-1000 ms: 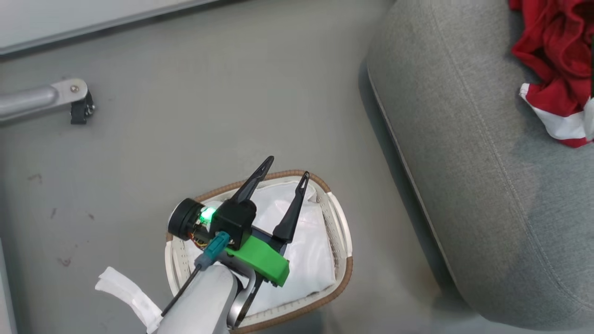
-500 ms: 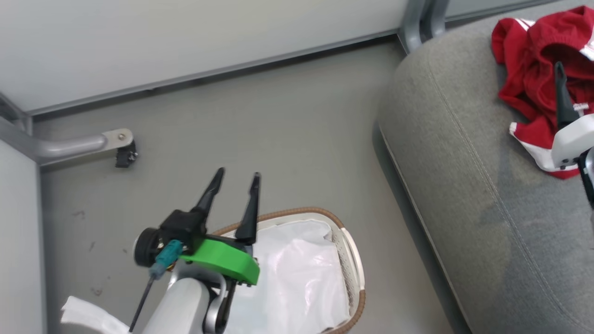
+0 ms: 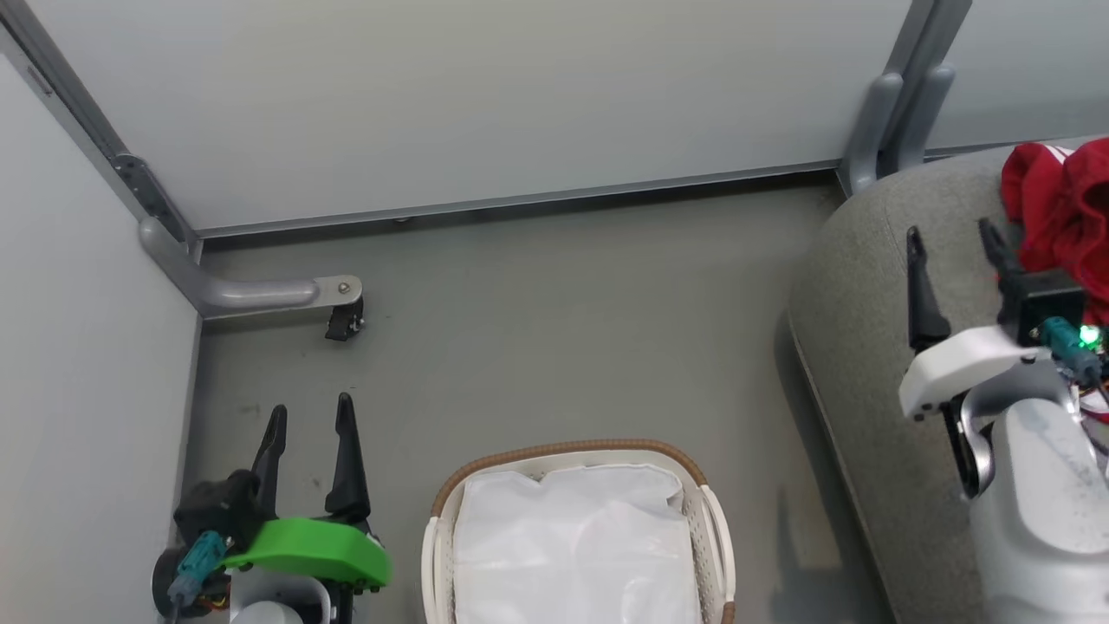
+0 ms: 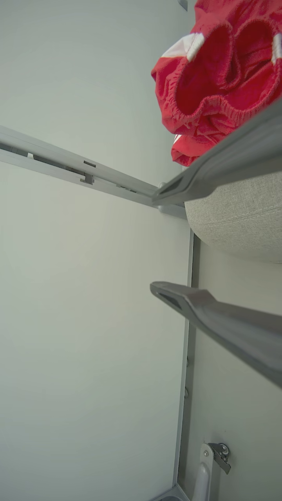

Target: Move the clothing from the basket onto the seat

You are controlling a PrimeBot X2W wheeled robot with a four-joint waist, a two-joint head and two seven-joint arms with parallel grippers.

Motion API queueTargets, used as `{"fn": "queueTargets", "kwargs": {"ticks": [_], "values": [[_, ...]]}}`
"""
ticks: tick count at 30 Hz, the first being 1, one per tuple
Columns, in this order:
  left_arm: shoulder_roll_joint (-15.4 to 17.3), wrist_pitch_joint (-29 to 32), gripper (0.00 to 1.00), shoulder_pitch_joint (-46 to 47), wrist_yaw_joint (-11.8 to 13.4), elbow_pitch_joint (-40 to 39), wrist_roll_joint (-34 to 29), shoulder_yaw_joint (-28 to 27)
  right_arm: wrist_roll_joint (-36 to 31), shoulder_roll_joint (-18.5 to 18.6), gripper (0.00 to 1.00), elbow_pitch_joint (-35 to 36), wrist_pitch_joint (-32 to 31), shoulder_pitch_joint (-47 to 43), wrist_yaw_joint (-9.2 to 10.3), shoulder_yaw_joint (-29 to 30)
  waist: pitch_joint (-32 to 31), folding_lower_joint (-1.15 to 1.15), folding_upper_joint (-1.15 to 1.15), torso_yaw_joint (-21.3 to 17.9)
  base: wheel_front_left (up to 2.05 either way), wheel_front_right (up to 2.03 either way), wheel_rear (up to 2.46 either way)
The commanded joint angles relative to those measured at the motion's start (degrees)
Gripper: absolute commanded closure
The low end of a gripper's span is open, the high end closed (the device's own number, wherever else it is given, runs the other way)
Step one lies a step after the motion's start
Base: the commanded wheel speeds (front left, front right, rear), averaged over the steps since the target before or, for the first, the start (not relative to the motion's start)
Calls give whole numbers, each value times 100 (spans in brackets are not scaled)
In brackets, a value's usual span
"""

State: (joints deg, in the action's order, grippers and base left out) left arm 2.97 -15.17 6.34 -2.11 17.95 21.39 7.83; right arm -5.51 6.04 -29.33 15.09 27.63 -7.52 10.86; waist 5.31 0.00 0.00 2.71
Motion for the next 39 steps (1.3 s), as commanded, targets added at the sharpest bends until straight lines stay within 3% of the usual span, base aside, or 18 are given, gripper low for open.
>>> {"fn": "queueTargets", "kwargs": {"ticks": [1,7,13,20,39], "values": [[-3,4,0,-158,-39,-12,-6,-68,58,-42,0,81,10,-240,7,7,-231,0,0,215,0,0,0],[-7,4,0,-574,-78,-114,79,-277,272,-280,0,377,10,-976,6,-175,-429,0,0,271,0,0,0],[-7,4,0,-878,-15,-161,147,-188,1014,-301,0,555,10,-1674,6,-525,-551,0,0,273,0,0,0],[-7,4,0,-1025,36,-81,275,-90,1250,-301,0,878,10,-2240,6,-915,-680,0,0,202,0,0,0],[-6,4,0,-1073,49,-17,174,1,1370,-302,0,1129,10,-2627,6,-955,-767,0,0,132,0,0,0]]}}
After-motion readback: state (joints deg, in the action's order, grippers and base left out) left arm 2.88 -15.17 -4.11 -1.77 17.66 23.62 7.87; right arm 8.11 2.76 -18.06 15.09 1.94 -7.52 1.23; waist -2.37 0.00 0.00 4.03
